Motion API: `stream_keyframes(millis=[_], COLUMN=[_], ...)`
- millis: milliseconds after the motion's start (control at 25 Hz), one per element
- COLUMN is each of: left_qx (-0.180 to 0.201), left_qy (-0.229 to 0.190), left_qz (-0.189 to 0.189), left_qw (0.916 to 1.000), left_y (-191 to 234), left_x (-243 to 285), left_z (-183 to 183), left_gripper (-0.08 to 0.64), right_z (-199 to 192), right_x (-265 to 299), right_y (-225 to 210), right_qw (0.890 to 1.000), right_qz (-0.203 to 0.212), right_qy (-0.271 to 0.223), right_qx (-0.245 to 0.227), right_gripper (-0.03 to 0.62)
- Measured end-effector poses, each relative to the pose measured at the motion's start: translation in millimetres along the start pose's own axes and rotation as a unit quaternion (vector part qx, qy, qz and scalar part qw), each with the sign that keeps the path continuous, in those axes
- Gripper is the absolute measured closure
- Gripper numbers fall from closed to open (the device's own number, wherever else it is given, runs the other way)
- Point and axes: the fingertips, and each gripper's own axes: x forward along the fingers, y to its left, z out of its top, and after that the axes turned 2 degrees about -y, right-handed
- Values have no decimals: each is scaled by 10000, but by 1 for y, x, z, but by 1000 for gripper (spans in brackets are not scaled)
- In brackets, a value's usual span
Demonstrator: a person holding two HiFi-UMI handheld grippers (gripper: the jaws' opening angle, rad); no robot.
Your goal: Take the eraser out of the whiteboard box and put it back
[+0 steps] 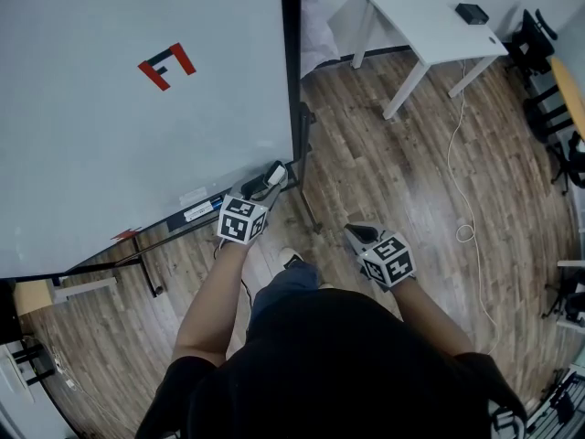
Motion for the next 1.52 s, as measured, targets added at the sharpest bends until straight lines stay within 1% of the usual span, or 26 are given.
stream_keyframes(millis=[320,480,800,1240,1520], left_qx=[-14,-155,-199,-210,-187], left_qy=[-187,-294,-419,-590,-760], left_qz=[185,278,345,399,457], left_qw=[9997,9991,9983,9972,9959], left_y=[-5,-7,-27,-50,-62], left_x=[-29,-44,-74,-106,-130], left_z=[-4,-12,-25,-43,-41], left_gripper=[379,379,382,412,437], right_z=[-1,-4,-11,1,12], right_x=[-13,-19,-30,-38,-42], right_y=[11,17,27,33,36], right_qw=[9999,9997,9995,9985,9976], right_qz=[44,81,138,199,223], right_qy=[-11,-18,-64,-247,-392], right_qx=[-148,-216,-280,-454,-529], right_gripper=[597,597,597,597,597])
